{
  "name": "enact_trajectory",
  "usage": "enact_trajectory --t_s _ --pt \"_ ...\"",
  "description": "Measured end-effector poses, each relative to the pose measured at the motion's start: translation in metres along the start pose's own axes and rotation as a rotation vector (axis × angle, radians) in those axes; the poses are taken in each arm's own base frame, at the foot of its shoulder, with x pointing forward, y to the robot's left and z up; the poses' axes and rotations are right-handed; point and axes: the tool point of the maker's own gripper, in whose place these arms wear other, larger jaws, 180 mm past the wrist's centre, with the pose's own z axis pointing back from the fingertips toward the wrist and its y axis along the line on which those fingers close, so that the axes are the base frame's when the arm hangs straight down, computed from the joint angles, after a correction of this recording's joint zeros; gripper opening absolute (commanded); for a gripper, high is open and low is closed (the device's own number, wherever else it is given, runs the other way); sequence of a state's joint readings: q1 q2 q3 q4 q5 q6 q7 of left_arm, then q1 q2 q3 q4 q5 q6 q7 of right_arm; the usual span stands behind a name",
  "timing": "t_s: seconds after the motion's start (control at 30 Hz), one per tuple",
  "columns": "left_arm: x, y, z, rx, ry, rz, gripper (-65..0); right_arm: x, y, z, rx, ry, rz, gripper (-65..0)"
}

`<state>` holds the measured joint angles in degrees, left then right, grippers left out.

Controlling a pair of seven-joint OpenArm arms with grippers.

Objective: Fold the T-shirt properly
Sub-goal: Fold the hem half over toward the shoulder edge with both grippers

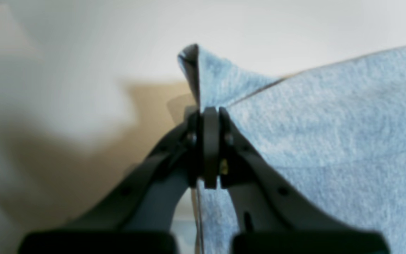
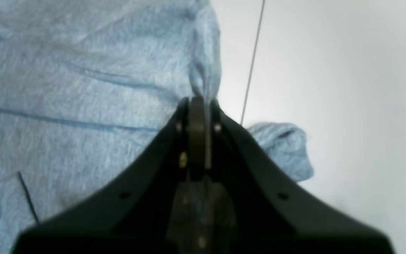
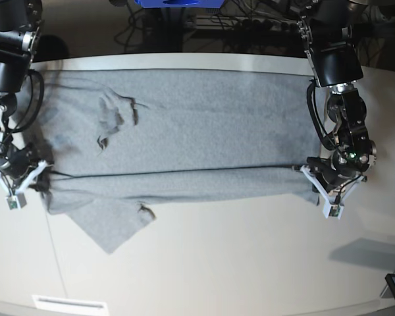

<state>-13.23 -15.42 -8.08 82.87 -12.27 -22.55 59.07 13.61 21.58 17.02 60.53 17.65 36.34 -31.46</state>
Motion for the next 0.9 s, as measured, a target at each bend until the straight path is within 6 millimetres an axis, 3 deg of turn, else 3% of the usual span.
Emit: enact_trajectory --t_s 0.1,0.3,0.9 --pt "-0.010 -0.004 0.000 -0.002 0.046 -0.013 -65.0 -0.003 0.000 0.000 -0.002 0.011 -0.003 -65.0" --pt "-0.003 -0.029 0.002 -0.039 0.023 -0.075 -65.0 -0.017 0.001 0.002 -0.001 0.035 -0.007 -65.0" --pt "-0.030 -0.028 0.001 -0.034 0.081 -0.083 -65.0 -0.023 0.002 0.003 -0.001 0.034 -0.015 -65.0"
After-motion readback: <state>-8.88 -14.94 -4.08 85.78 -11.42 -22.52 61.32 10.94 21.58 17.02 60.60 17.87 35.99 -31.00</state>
